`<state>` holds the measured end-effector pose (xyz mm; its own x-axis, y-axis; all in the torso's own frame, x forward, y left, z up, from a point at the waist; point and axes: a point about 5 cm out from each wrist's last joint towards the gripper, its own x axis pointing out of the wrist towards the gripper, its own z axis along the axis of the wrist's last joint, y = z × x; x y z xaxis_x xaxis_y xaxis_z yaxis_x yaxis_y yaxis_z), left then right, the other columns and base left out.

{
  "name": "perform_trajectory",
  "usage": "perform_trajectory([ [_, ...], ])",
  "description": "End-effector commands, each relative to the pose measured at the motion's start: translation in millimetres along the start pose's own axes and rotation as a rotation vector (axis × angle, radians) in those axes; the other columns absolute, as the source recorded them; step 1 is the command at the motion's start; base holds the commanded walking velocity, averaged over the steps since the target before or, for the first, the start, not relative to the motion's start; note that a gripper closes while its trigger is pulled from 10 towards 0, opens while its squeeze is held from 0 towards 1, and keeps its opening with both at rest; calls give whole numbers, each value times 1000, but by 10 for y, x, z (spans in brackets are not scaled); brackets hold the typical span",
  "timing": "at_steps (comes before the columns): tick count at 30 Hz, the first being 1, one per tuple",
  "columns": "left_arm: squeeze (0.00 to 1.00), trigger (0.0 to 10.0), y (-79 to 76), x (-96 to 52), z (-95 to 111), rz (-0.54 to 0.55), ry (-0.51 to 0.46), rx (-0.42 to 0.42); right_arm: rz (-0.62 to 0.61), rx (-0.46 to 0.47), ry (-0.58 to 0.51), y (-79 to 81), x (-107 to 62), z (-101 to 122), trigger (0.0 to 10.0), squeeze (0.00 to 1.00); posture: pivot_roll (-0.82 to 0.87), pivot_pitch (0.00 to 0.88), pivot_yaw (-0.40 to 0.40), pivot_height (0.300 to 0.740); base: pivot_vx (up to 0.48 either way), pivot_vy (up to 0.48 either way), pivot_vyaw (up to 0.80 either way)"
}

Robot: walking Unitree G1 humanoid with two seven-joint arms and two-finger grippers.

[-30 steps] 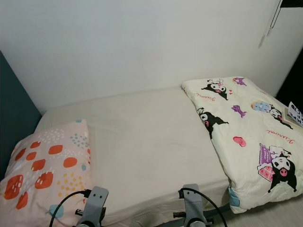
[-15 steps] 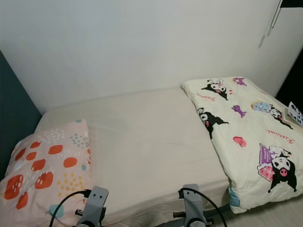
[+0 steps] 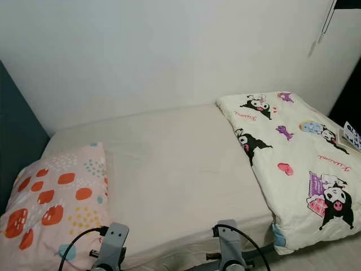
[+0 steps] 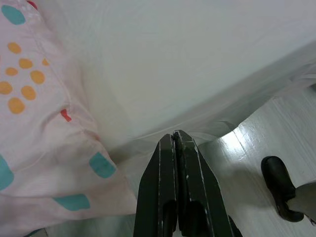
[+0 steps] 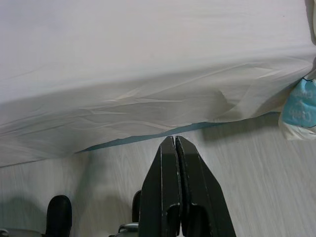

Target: Clean up the room

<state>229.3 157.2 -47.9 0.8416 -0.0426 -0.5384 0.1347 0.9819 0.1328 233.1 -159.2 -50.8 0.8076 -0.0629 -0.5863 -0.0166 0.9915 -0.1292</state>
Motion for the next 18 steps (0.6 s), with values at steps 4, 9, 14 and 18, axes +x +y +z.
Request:
perform_trajectory([
  [4,0,10000,20,-31,-83,-6,31,13,2,-11,22,20,-14,-51,10000,0,-12,80,10,740,0,0,0],
  [9,0,10000,24,-29,-77,-6,29,14,1,-9,23,18,-10,-44,10000,0,-12,77,10,740,0,0,0],
  [14,0,10000,21,-29,-78,-6,29,14,2,-9,24,19,-9,-42,10000,0,-13,79,11,740,0,0,0],
  [18,0,10000,20,-31,-81,-5,30,14,2,-8,25,18,-10,-46,10000,0,-11,77,9,740,0,0,0],
])
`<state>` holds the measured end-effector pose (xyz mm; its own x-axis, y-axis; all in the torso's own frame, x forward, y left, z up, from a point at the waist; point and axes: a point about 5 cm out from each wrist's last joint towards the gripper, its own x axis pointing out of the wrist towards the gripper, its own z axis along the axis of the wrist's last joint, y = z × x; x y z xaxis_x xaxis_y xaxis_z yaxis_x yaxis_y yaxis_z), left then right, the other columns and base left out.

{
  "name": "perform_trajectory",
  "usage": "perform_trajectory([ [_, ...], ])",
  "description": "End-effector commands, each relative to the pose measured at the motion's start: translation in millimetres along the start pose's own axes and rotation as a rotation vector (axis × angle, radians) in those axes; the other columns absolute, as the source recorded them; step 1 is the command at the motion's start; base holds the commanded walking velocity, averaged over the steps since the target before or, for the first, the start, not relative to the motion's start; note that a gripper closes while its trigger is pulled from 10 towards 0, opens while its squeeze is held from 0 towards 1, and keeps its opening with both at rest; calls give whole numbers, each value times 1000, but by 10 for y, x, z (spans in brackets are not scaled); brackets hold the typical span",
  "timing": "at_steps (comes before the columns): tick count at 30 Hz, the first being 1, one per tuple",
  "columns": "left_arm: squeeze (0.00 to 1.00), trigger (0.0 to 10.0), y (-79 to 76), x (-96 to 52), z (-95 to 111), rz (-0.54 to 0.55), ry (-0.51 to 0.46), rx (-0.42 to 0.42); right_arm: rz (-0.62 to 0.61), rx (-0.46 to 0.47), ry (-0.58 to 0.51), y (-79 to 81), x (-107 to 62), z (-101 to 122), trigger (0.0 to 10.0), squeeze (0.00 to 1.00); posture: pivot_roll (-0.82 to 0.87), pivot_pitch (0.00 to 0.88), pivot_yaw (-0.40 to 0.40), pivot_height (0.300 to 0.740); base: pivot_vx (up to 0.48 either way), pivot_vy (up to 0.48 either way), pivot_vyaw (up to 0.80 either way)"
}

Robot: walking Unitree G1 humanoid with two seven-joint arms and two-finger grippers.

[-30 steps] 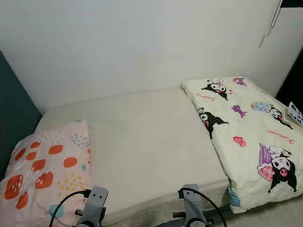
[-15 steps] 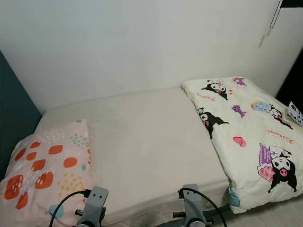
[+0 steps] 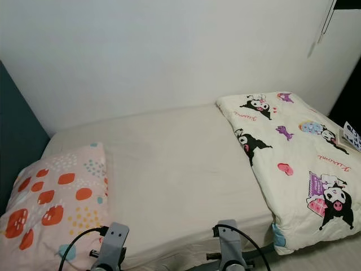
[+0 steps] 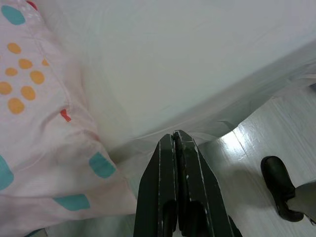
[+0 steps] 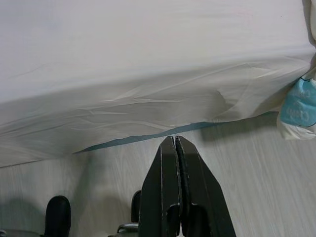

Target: Clean up the room

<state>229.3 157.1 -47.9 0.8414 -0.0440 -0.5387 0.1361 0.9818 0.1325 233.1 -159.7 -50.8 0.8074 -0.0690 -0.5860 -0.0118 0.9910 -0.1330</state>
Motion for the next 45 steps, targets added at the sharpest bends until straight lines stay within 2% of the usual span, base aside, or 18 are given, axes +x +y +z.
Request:
perform_trajectory([
  [1,0,10000,29,-38,-97,-2,34,17,10,0,31,26,-13,-56,10000,0,-7,81,10,740,0,0,0],
  [10,0,10000,102,-66,-160,17,59,43,16,27,30,54,-5,-34,10000,0,-3,87,11,740,0,0,0],
  [17,0,10000,58,-53,-113,7,30,2,12,10,33,38,-4,-40,10000,0,-7,92,13,740,0,0,0],
  [39,0,10000,45,-45,-71,-5,2,5,12,5,14,29,1,-12,10000,0,-4,94,15,740,0,0,0],
  [45,0,10000,31,-43,-42,-13,-19,1,27,7,-29,33,26,86,10000,0,-7,94,14,740,0,0,738],
])
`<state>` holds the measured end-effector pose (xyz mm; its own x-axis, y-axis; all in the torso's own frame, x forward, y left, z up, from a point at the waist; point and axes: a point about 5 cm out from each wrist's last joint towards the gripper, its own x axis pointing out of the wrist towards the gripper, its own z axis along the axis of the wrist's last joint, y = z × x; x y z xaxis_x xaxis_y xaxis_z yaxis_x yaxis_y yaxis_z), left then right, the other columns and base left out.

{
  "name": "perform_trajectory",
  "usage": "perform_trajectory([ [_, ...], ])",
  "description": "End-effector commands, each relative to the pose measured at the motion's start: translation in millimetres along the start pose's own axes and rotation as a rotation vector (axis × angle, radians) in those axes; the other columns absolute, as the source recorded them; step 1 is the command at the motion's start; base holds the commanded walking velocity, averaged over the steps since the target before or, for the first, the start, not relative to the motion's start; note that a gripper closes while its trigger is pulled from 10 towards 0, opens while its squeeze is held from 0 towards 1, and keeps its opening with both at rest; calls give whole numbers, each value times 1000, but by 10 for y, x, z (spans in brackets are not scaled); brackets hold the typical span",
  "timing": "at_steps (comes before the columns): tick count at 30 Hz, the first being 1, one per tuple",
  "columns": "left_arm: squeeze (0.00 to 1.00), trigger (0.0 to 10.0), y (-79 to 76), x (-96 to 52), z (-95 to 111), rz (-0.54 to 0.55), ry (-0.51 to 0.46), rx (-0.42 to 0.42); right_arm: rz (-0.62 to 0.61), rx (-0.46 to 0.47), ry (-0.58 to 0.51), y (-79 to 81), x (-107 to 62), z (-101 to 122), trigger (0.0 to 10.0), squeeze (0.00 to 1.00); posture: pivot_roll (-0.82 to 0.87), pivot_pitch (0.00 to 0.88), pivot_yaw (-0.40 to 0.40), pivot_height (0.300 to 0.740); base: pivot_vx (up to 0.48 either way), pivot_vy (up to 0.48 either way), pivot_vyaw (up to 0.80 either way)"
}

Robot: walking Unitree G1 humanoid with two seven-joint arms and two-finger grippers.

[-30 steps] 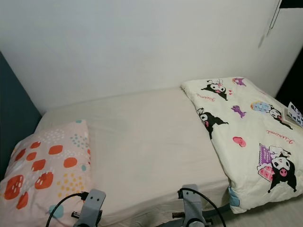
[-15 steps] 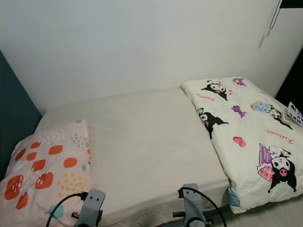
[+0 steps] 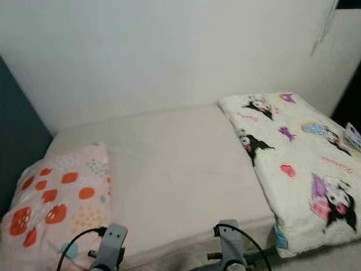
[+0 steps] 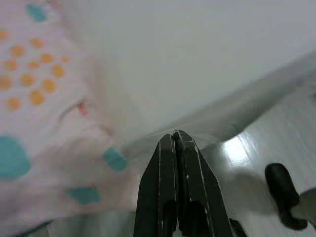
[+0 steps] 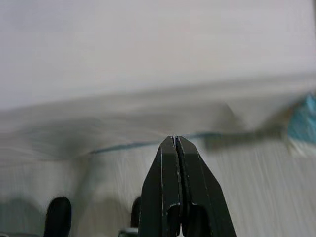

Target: Clean up the room

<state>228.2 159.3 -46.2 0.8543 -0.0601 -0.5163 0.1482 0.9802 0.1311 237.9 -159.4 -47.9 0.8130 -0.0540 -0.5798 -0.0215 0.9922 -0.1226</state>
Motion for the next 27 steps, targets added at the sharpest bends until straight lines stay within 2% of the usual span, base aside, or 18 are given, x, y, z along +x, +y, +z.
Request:
perform_trajectory([
  [1,0,10000,3,-26,-35,-3,0,-8,15,-2,-29,28,12,58,10000,0,-8,95,14,740,0,0,800],
  [7,0,10000,1,-32,29,-7,-51,-31,14,-7,-49,-10,23,101,10000,0,-7,101,9,740,0,0,800],
  [18,0,10000,25,-65,52,-9,-86,-49,26,-11,-84,-7,31,161,10000,0,-3,106,8,740,0,0,800],
  [21,0,10000,32,-71,57,-6,-90,-50,18,32,-89,-8,30,165,10000,0,-2,109,7,740,0,0,0],
  [27,0,10000,50,-78,61,0,-91,-53,26,8,-95,8,30,175,10000,0,-2,112,7,740,0,0,0],
])
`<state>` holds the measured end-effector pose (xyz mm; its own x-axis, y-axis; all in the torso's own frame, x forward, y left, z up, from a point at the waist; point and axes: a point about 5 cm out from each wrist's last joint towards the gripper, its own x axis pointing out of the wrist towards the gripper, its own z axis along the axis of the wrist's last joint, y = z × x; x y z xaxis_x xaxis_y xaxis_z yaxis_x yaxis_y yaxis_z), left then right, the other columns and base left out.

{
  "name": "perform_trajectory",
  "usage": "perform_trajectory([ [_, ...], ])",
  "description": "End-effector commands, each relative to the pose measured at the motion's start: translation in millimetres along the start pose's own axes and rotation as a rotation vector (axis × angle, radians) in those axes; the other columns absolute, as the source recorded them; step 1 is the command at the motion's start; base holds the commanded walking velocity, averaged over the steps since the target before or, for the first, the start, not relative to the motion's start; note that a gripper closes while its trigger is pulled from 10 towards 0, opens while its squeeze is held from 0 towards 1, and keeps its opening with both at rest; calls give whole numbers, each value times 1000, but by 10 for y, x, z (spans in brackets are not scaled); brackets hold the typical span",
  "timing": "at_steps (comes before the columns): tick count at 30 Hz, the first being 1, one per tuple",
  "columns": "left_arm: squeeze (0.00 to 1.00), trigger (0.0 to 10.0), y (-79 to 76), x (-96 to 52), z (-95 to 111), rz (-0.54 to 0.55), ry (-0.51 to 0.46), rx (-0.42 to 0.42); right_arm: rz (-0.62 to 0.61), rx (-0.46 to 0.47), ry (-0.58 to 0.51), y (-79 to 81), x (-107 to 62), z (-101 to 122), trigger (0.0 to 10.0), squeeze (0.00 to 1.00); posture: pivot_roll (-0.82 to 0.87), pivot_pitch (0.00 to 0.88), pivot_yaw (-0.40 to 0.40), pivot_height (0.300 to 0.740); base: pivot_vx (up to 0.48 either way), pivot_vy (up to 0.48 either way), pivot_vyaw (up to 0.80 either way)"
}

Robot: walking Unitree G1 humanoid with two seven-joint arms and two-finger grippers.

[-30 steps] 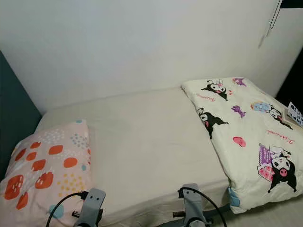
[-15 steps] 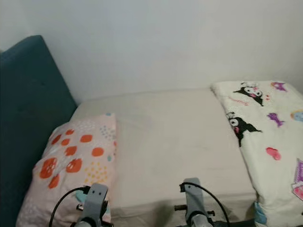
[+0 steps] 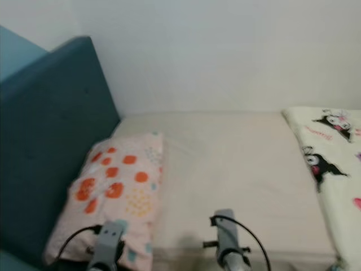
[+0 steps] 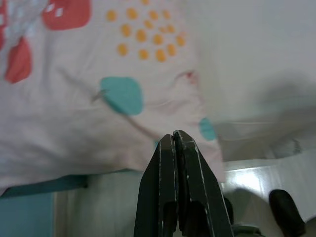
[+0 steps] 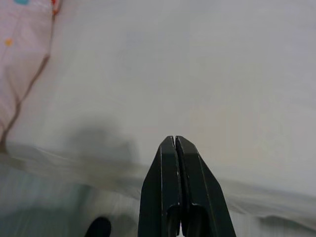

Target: Clean up the room

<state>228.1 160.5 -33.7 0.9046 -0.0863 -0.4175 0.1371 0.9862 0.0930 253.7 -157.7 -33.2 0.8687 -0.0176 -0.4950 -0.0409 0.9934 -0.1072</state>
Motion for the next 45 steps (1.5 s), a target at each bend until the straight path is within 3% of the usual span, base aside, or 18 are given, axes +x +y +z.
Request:
perform_trajectory([
  [1,0,10000,25,-17,-36,9,22,-17,1,9,10,16,-17,-39,10000,0,-4,113,8,740,0,0,0],
  [10,0,10000,-5,-2,3,-10,11,-4,-2,17,9,8,-17,-39,10000,0,-4,116,8,740,0,0,0],
  [45,0,10000,-3,8,34,-28,11,26,-6,24,6,-8,-20,-40,10000,0,-9,99,8,740,0,-334,0],
])
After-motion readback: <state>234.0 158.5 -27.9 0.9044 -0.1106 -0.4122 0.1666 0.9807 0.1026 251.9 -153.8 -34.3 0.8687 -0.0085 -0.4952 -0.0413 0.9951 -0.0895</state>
